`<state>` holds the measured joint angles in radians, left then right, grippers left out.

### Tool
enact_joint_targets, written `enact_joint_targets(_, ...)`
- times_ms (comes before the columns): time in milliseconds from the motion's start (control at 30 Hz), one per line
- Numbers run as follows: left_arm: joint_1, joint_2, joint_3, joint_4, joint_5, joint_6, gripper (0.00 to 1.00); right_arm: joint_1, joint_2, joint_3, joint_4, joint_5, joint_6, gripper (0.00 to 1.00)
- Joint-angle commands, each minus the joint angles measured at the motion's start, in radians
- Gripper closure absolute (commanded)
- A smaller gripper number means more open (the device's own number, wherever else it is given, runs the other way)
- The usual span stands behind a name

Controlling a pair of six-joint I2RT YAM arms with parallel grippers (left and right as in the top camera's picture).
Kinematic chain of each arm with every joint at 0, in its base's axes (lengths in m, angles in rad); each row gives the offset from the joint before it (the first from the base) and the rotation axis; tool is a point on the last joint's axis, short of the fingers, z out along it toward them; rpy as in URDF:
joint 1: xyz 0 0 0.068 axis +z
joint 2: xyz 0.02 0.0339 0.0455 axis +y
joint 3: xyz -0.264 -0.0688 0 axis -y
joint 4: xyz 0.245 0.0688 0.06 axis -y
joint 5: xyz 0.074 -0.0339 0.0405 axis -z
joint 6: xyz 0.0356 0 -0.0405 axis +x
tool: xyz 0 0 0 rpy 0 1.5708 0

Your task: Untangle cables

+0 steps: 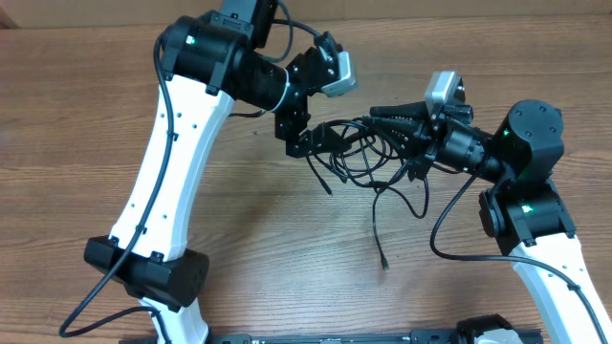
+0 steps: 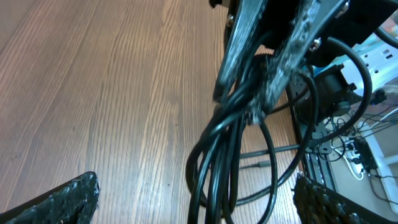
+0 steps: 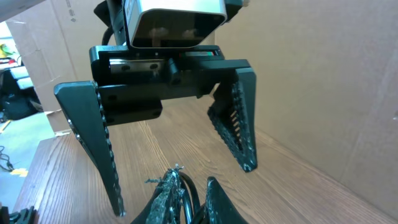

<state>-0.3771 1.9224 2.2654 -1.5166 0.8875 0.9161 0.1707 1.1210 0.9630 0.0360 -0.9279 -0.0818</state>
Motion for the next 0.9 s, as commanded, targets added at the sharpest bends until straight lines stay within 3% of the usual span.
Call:
enact_joint_targets(0,-0.030,-0.026,0.008,0.022,0.025,0.012,0.00,-0.003,-0.019,0.007,0.013,-0.030,0.008,0.96)
enact_joint_targets(167,-0.080,-0.026,0.008,0.034,-0.011,0.152,0.03,-0.003,-0.019,0.007,0.027,-0.114,0.008,0.96)
enact_joint_targets(333,-0.104,-0.026,0.008,0.046,-0.015,0.180,0.05,-0.003,-0.019,0.007,0.027,-0.125,0.008,0.96)
enact_joint_targets(400,-0.105,-0.026,0.008,0.048,-0.015,0.180,0.22,-0.003,-0.019,0.007,0.028,-0.129,0.007,0.96)
enact_joint_targets(433,-0.105,-0.026,0.008,0.048,-0.015,0.180,0.38,-0.003,-0.019,0.007,0.029,-0.130,0.008,0.96)
enact_joint_targets(467,-0.105,-0.026,0.008,0.048,-0.016,0.180,0.46,-0.003,-0.019,0.007,0.029,-0.129,0.008,0.96)
enact_joint_targets(567,-0.104,-0.026,0.008,0.051,-0.024,0.181,0.96,-0.003,-0.019,0.007,0.031,-0.129,0.007,0.96)
enact_joint_targets(867,-0.104,-0.026,0.008,0.051,-0.027,0.181,0.96,-0.003,-0.019,0.007,0.030,-0.129,0.008,0.96)
